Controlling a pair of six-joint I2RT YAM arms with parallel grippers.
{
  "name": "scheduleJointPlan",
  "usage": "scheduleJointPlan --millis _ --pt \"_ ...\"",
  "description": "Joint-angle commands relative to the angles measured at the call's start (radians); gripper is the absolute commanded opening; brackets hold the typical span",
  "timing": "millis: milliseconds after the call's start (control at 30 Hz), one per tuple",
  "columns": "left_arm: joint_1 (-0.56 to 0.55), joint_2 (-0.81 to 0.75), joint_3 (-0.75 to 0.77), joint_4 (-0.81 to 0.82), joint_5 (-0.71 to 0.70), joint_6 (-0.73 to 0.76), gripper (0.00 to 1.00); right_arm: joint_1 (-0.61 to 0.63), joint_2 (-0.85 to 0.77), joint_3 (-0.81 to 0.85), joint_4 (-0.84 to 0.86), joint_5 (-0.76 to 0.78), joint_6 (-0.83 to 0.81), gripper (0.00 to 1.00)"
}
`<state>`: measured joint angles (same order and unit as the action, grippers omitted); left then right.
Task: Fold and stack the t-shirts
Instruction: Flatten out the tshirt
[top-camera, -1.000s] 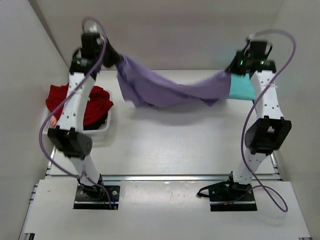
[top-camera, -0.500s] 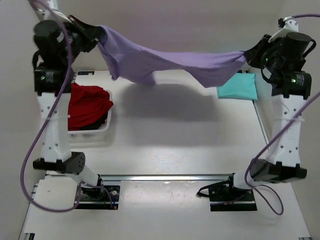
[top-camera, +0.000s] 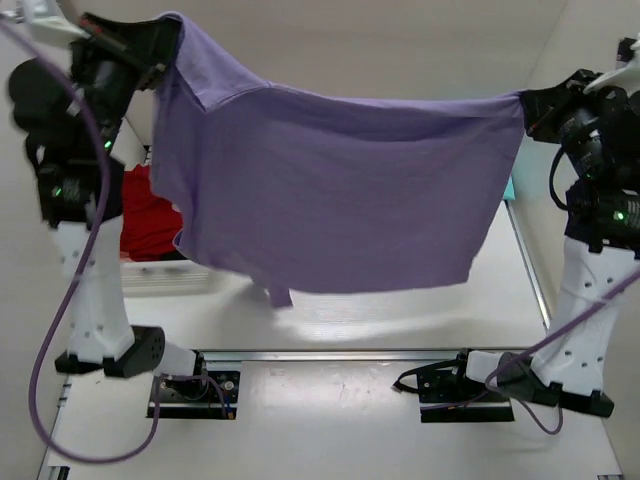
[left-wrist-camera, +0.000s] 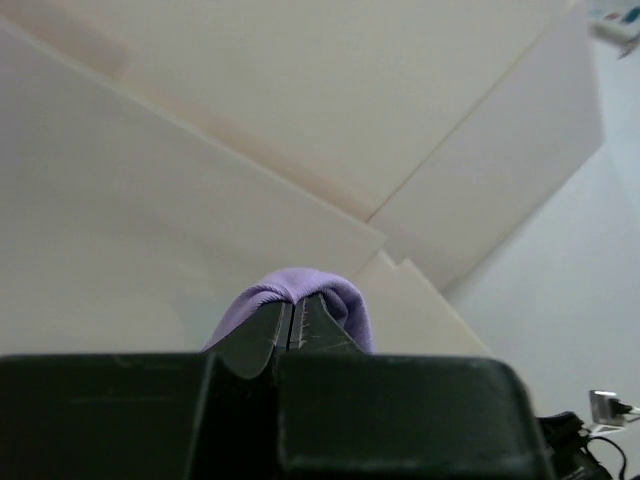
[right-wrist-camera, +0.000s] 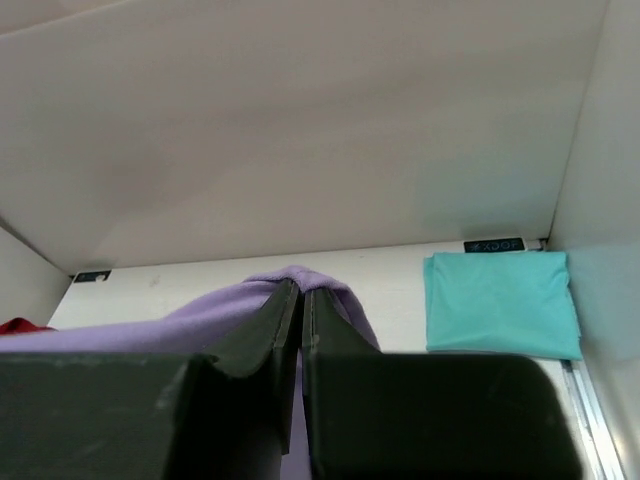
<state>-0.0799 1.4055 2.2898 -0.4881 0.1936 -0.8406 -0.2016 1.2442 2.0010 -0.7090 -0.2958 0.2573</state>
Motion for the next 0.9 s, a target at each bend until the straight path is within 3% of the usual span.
scheduleJointPlan --millis 0,167,267,400,467,533,600,700,867 --pt "0.008 0.136 -0.032 -0.001 0.026 -0.005 0.0 0.001 0.104 -0.038 0.081 -0.02 0.036 0.0" --pt "0.006 0.329 -0.006 0.014 0.113 -0.021 0.0 0.034 0.256 -0.031 0.129 -0.032 0.054 0.0" --pt "0.014 0.453 0.092 0.005 0.164 -0.028 0.0 0.045 0.355 0.019 0.134 -0.026 0.045 0.0" --pt "0.032 0.582 0.198 0.015 0.205 -0.063 0.0 0.064 0.5 0.241 0.073 -0.011 0.019 0.0" --pt "0.042 0.593 0.244 0.036 0.192 -0.064 0.0 0.056 0.599 0.452 0.019 -0.005 0.025 0.0" --pt "0.049 0.552 0.221 0.077 0.165 -0.039 0.0 0.035 0.635 0.551 -0.004 0.003 0.037 0.0" --pt "0.061 0.511 0.179 0.107 0.155 -0.029 0.0 0.019 0.589 0.507 0.057 -0.009 0.052 0.0" --pt "0.075 0.481 0.184 0.1 0.176 -0.034 0.0 -0.001 0.477 0.282 0.147 -0.014 0.068 0.0" --pt "0.023 0.368 0.026 0.048 0.198 0.044 0.0 -0.021 0.428 0.086 0.099 -0.058 0.051 0.0"
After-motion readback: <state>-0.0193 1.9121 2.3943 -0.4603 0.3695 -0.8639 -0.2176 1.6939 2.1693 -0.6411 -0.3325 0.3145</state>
